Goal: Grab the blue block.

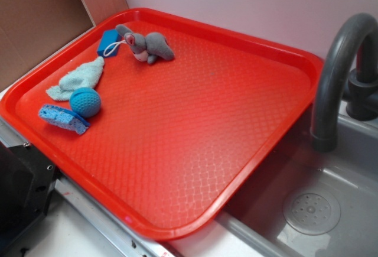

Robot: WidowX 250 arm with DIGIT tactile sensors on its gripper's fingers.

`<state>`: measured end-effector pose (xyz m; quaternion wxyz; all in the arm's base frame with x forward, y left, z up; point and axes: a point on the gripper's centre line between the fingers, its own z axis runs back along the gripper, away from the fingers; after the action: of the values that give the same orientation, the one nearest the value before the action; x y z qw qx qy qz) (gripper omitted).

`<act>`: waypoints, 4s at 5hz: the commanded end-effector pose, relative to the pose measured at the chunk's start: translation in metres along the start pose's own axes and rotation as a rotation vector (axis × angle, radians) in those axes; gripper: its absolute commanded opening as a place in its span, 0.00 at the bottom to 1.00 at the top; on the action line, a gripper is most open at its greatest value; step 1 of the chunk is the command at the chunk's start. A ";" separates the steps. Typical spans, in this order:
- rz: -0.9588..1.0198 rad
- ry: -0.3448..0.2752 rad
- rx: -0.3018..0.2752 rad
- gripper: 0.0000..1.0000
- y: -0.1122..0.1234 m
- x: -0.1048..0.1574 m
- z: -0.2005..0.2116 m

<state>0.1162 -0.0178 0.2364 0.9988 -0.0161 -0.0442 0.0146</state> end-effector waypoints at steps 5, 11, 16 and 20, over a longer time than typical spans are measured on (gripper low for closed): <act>0.642 -0.245 0.042 1.00 0.100 0.049 -0.033; 0.865 -0.327 0.193 1.00 0.174 0.141 -0.153; 0.847 -0.037 0.162 0.00 0.158 0.148 -0.230; 0.907 -0.111 0.153 0.00 0.138 0.133 -0.126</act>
<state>0.2567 0.1168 0.1041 0.8866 0.0406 -0.0514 0.4579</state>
